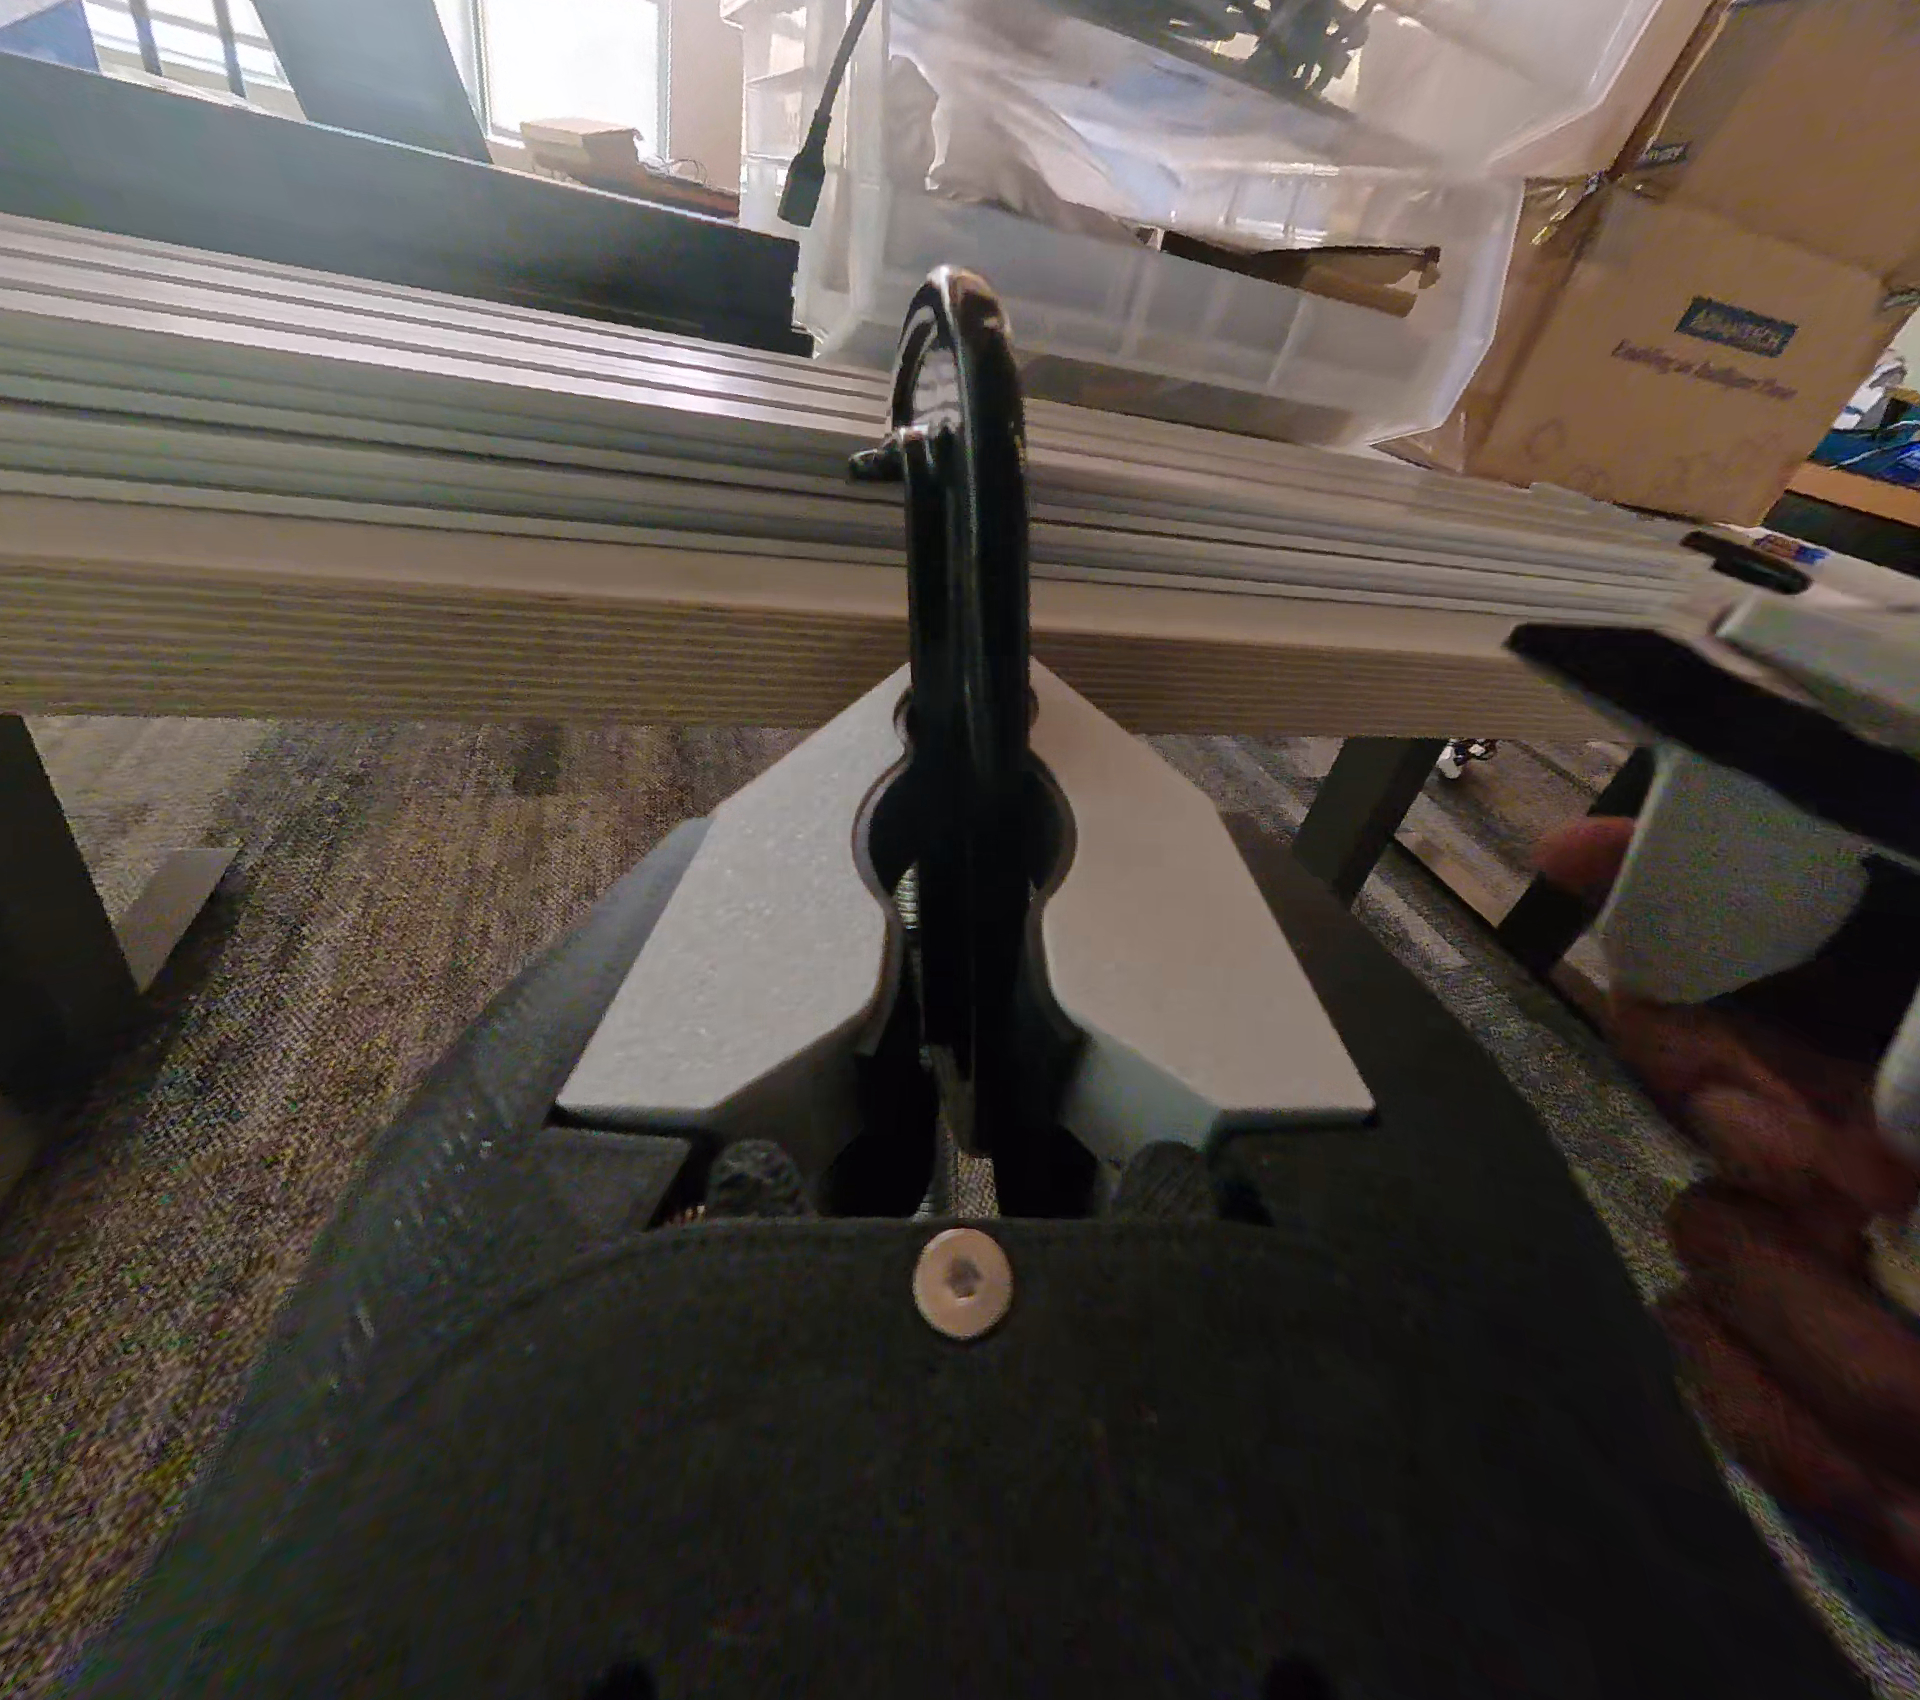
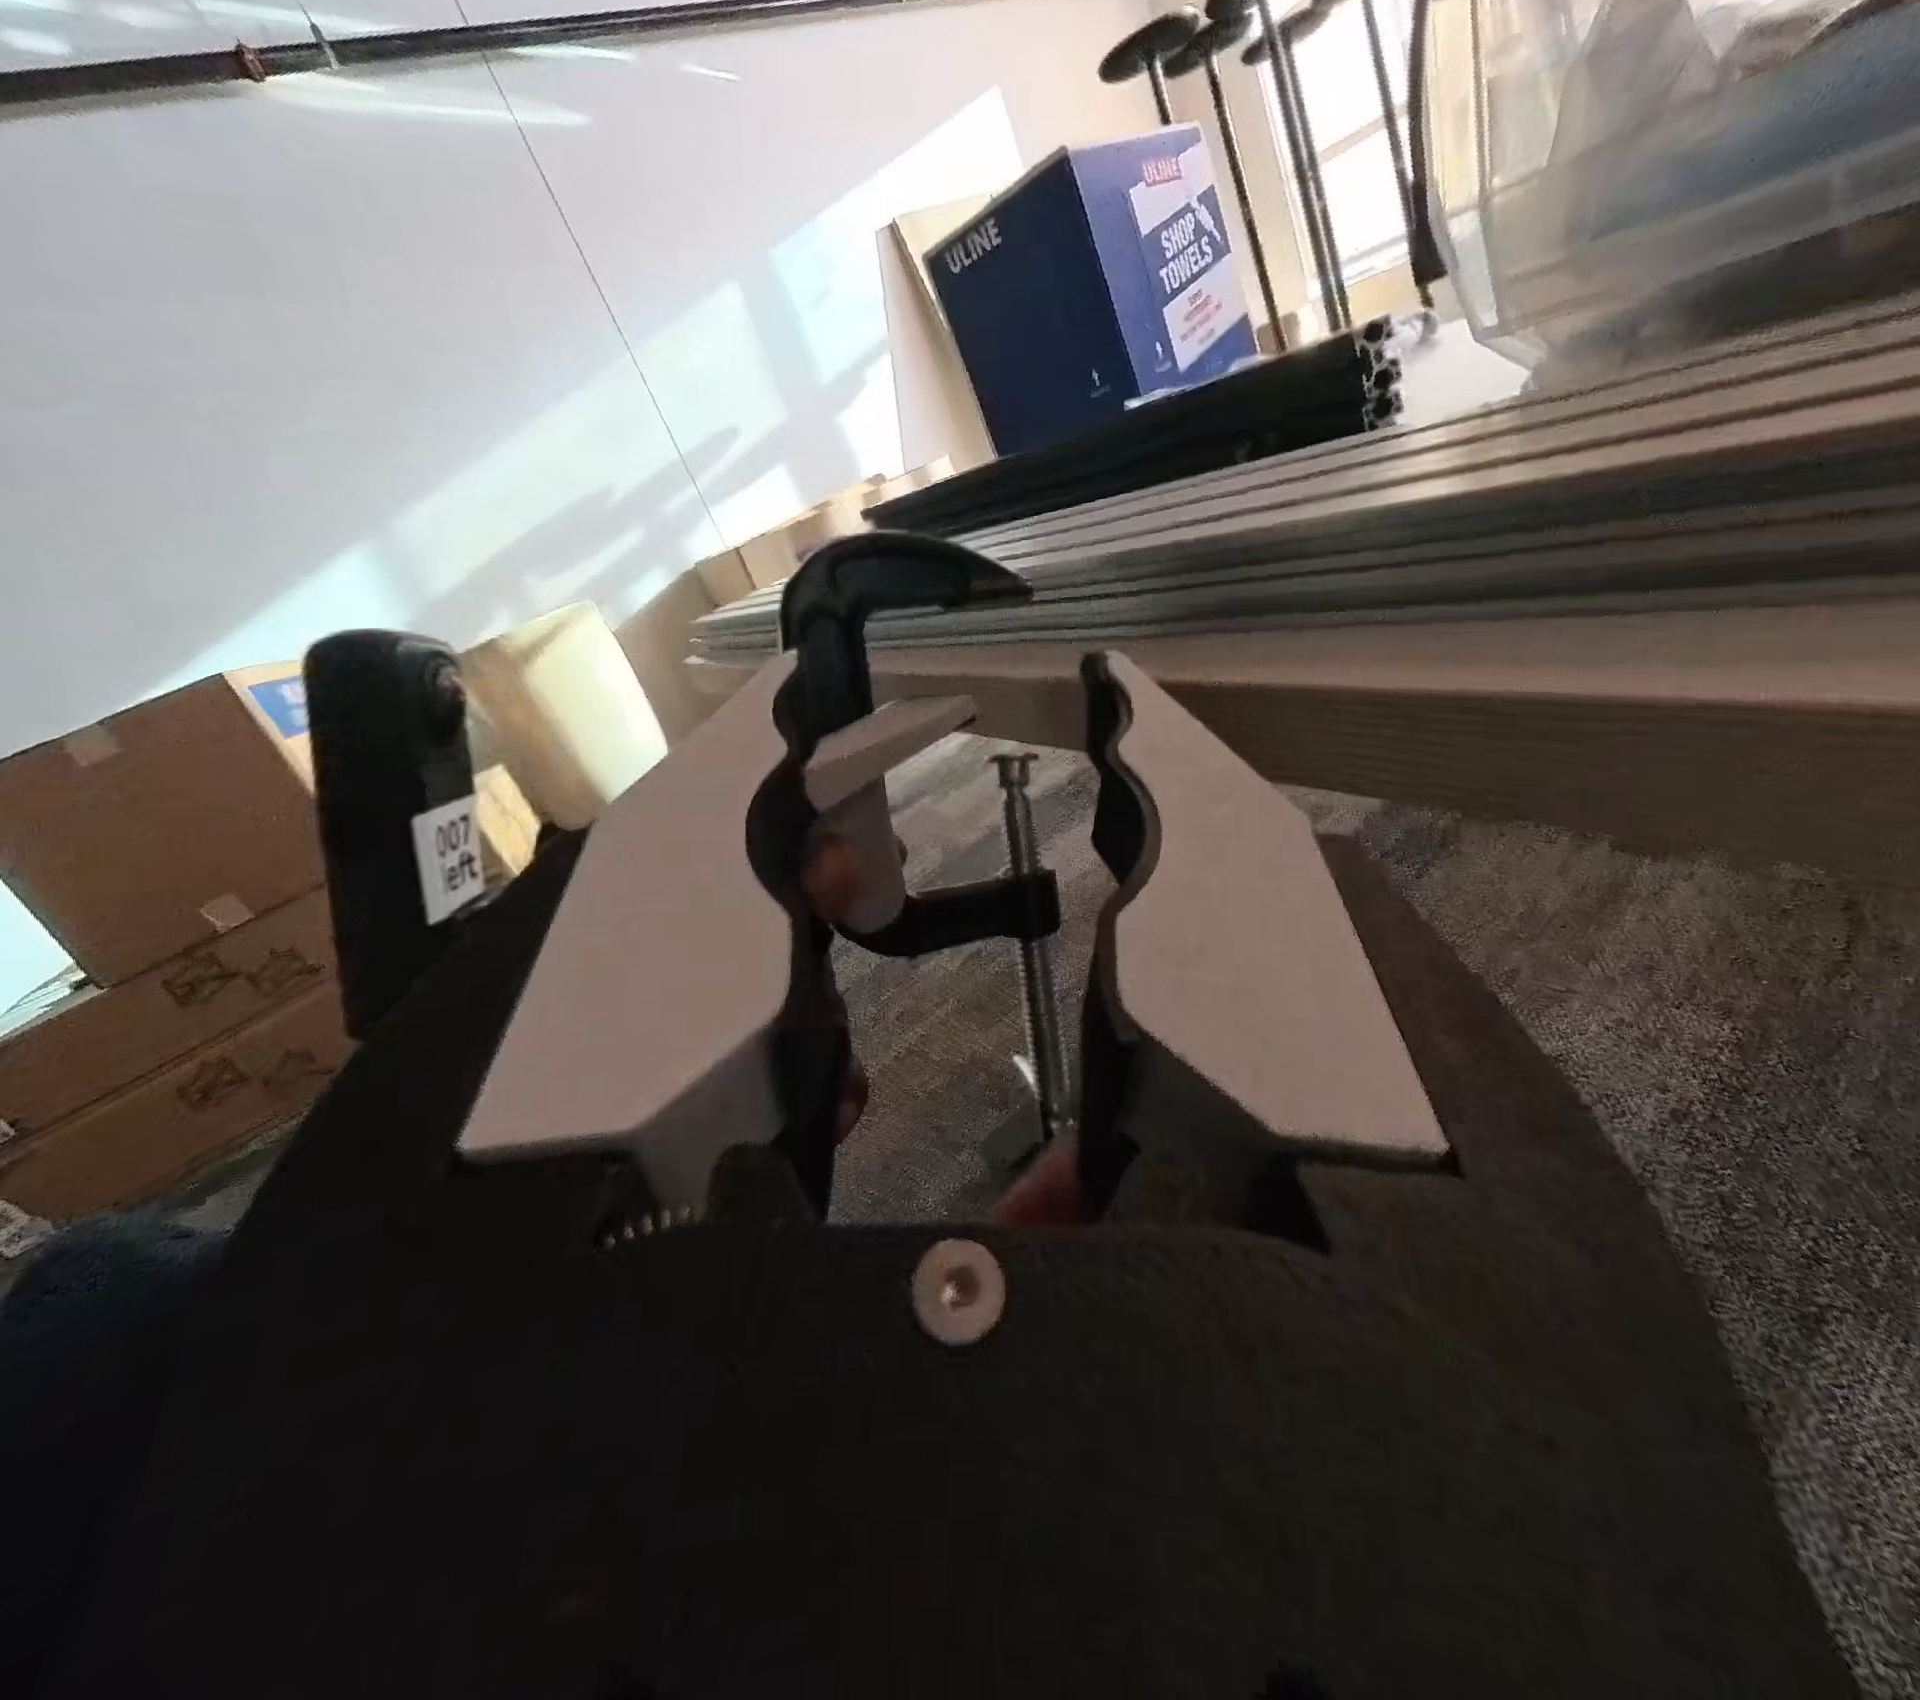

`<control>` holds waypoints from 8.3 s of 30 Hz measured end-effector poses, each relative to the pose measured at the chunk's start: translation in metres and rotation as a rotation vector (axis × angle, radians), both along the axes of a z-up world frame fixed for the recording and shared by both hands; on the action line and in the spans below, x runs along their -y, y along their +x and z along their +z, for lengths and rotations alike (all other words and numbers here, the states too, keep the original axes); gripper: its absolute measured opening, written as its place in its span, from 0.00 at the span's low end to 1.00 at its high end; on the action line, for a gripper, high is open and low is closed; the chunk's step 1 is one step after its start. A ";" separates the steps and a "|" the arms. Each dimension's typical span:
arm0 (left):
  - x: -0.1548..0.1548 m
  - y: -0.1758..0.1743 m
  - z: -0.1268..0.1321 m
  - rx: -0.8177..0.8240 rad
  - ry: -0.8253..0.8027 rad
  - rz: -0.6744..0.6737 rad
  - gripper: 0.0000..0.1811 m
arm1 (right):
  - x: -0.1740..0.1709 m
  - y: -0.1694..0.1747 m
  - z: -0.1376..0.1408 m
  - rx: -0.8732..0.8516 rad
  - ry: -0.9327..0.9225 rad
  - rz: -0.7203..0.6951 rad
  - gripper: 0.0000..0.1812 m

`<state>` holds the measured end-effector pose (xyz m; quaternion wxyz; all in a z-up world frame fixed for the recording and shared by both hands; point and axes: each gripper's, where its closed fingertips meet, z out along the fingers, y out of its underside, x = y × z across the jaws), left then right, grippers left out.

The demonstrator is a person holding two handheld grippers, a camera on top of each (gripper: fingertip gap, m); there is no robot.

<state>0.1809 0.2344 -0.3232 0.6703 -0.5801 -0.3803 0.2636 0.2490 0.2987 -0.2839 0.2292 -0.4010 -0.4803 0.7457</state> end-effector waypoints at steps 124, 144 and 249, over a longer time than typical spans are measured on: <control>-0.023 -0.043 -0.070 0.291 -0.363 -0.095 0.09 | 0.062 -0.094 -0.243 0.422 -0.379 0.107 0.40; -0.024 -0.042 -0.071 0.322 -0.376 -0.088 0.09 | 0.078 -0.123 -0.281 0.479 -0.067 -0.133 0.29; -0.026 -0.041 -0.076 0.388 -0.448 -0.075 0.09 | 0.038 -0.143 -0.216 0.073 -1.228 0.742 0.16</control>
